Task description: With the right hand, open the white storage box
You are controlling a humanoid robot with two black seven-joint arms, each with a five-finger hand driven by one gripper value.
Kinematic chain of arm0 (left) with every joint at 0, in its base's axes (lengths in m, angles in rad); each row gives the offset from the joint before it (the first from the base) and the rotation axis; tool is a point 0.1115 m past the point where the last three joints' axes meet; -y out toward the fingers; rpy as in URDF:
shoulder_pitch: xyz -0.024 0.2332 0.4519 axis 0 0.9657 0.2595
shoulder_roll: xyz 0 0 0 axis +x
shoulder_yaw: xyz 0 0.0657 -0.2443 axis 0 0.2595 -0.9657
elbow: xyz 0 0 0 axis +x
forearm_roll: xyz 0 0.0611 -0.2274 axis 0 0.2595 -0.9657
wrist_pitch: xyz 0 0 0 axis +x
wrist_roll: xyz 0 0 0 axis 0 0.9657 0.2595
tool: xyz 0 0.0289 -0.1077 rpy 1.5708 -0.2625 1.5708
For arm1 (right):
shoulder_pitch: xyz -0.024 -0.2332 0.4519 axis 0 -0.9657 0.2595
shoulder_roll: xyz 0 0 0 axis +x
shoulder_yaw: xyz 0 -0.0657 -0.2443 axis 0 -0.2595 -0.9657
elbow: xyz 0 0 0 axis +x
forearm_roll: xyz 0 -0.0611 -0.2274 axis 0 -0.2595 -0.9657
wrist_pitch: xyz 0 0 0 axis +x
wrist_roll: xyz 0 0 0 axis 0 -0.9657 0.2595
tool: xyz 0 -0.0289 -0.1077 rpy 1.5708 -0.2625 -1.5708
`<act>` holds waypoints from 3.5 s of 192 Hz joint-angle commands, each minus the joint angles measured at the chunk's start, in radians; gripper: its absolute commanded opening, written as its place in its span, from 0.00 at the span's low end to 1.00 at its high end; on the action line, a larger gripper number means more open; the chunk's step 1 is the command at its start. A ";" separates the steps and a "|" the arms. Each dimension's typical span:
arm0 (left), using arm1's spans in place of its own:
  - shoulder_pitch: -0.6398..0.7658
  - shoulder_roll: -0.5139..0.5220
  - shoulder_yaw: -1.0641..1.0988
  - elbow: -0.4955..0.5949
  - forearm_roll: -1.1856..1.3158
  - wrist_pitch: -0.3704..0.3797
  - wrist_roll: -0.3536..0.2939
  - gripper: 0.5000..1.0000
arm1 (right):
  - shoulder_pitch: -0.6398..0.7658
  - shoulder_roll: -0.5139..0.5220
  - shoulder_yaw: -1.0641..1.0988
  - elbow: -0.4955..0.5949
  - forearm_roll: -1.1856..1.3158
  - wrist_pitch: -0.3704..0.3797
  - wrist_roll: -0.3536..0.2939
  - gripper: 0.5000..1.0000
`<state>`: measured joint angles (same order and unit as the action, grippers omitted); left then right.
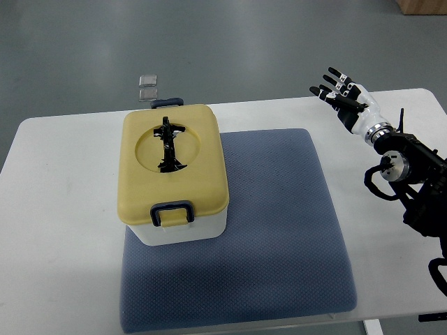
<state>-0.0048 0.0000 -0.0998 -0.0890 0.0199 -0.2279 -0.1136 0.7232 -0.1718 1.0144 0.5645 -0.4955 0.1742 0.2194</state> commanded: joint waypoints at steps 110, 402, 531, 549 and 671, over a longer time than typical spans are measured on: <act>0.000 0.000 0.000 -0.001 0.000 -0.001 0.000 1.00 | 0.007 -0.009 0.000 0.000 0.000 0.041 0.041 0.85; 0.000 0.000 0.000 -0.001 0.000 -0.001 0.000 1.00 | 1.084 -0.176 -1.490 0.342 -0.078 0.082 0.391 0.84; 0.000 0.000 0.000 -0.001 0.000 0.001 0.000 1.00 | 1.299 0.095 -1.695 0.433 -0.370 -0.162 0.391 0.83; 0.000 0.000 0.000 -0.001 0.000 -0.001 0.000 1.00 | 1.305 0.118 -1.697 0.436 -0.382 -0.162 0.391 0.83; 0.000 0.000 0.000 -0.001 0.000 -0.001 0.000 1.00 | 1.294 0.172 -1.777 0.437 -0.589 -0.297 0.391 0.73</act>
<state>-0.0046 0.0000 -0.0997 -0.0905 0.0199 -0.2281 -0.1135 2.0197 0.0000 -0.7602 1.0005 -1.0594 -0.1082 0.6108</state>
